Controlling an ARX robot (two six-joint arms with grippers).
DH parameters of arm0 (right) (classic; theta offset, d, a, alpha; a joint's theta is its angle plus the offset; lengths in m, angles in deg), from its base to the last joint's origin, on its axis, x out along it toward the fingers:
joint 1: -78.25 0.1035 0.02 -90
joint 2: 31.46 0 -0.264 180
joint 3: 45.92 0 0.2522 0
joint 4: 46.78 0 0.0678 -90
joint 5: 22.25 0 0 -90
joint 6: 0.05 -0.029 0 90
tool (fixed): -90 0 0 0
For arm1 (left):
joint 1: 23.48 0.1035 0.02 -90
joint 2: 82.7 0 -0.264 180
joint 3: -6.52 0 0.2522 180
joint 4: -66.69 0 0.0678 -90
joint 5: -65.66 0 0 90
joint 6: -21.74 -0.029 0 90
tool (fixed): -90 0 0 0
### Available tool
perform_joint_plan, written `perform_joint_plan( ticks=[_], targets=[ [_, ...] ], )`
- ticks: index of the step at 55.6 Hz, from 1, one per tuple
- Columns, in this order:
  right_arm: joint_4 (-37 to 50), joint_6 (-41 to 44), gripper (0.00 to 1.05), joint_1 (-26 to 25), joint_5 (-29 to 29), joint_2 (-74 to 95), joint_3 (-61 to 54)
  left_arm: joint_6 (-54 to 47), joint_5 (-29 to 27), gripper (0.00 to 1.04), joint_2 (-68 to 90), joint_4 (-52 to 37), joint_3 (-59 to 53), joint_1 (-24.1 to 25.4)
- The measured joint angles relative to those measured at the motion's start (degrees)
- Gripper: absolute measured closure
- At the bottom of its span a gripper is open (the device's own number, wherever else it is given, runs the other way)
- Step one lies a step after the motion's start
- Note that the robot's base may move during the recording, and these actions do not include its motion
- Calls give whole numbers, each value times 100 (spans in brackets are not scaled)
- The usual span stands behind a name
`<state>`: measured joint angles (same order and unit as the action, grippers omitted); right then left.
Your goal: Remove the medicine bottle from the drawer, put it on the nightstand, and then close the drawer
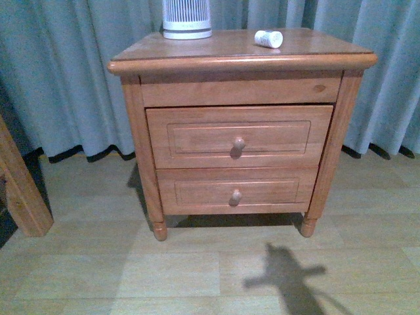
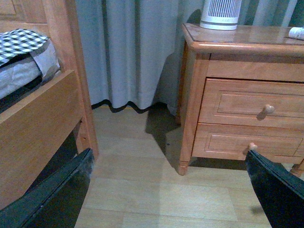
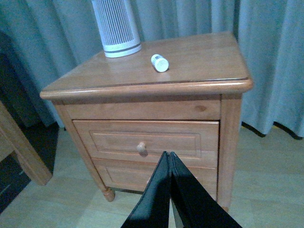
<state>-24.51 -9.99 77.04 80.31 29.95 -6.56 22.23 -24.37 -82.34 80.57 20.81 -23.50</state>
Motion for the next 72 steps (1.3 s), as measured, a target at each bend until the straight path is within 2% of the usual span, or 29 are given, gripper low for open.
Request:
perform_joint_plan(
  ticks=[8,10,11,14,16,20,27,50,52,72],
  targets=[
    [-1624,-13,101,-205,133,-2422,-662,0,0,6,0,0,0,0],
    [-2225,33,95,-225,116,-3161,-774,0,0,6,0,0,0,0],
    [-2553,109,95,-199,-37,-3491,-791,0,0,6,0,0,0,0],
    [-3316,380,102,-42,-671,-4177,-807,0,0,6,0,0,0,0],
    [-3720,540,101,42,-1012,-4677,-909,0,0,6,0,0,0,0],
    [-3764,772,101,87,-1211,-5278,-1381,0,0,6,0,0,0,0],
    [-3639,892,101,101,-1235,-5991,-2448,0,0,6,0,0,0,0],
    [-3615,957,101,105,-1239,-6105,-2474,-2,0,6,0,0,0,0],
    [-3615,968,97,105,-1239,-6102,-2474,-2,0,6,0,0,0,0],
    [-3615,968,31,105,-1239,-6105,-2474,-2,0,6,0,0,0,0]
  ],
)
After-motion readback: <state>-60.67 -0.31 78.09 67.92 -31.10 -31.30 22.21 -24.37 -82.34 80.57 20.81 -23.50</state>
